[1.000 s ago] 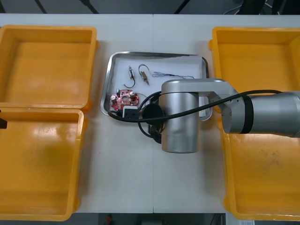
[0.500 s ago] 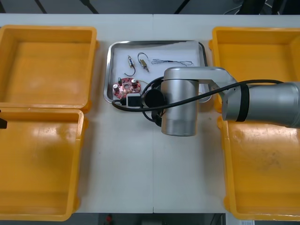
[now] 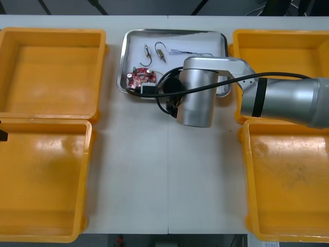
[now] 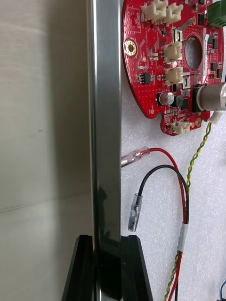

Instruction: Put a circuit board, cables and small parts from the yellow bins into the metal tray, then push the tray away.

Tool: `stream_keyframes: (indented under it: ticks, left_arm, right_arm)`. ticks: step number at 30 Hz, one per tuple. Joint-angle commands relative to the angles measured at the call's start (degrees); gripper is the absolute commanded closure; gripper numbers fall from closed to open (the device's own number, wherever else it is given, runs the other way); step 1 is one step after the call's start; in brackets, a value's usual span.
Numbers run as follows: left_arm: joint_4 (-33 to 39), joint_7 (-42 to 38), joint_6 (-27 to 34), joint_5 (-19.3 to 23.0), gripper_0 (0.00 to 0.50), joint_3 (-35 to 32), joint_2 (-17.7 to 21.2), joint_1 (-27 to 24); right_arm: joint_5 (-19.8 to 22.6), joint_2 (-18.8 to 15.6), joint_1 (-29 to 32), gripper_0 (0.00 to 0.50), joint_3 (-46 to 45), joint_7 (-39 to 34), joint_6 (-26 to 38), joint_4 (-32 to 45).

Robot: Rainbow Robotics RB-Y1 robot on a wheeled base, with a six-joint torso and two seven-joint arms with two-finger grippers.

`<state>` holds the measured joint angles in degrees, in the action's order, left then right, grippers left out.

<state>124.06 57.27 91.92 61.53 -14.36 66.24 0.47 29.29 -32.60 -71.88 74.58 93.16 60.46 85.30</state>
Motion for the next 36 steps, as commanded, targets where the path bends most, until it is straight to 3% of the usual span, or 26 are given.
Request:
stream_keyframes:
  ticks: [1, 15, 23, 29, 31, 32, 33, 36]
  left_arm:
    - [1.3, -2.5, -0.5, -0.5, 0.0, -1.5, 2.6, 1.1]
    - [1.3, -2.5, -0.5, -0.5, 0.0, -1.5, 2.6, 1.1]
    - [1.3, -2.5, -0.5, -0.5, 0.0, -1.5, 2.6, 1.1]
    - [1.3, -2.5, -0.5, -0.5, 0.0, -1.5, 2.6, 1.1]
    - [1.3, -2.5, -0.5, -0.5, 0.0, -1.5, 2.6, 1.1]
    - [1.3, -2.5, -0.5, -0.5, 0.0, -1.5, 2.6, 1.1]
    - [1.3, -2.5, -0.5, -0.5, 0.0, -1.5, 2.6, 1.1]
    - [1.3, -2.5, -0.5, -0.5, 0.0, -1.5, 2.6, 1.1]
  right_arm:
    - [-0.2, 1.8, -4.5, 0.5, 0.4, 3.0, -4.1, -3.2]
    - [-0.2, 2.7, -5.6, 0.5, 0.4, 5.3, -17.6, -12.0]
    - [-0.2, 3.3, -5.6, 0.5, 0.4, 6.2, -20.0, -14.9]
    - [-0.1, 3.8, -5.6, 0.309, 0.6, 6.3, -19.9, -15.4]
    - [0.1, 3.9, -5.6, 0.178, 0.6, 6.3, -19.9, -15.3]
    - [0.8, 4.0, -5.6, 0.052, 0.5, 6.3, -19.9, -15.4]
    - [1.3, 4.0, -5.6, 0.0, 0.5, 6.3, -19.8, -15.3]
    - [1.9, 3.9, -6.0, 0.0, 0.5, 6.4, -18.7, -14.1]
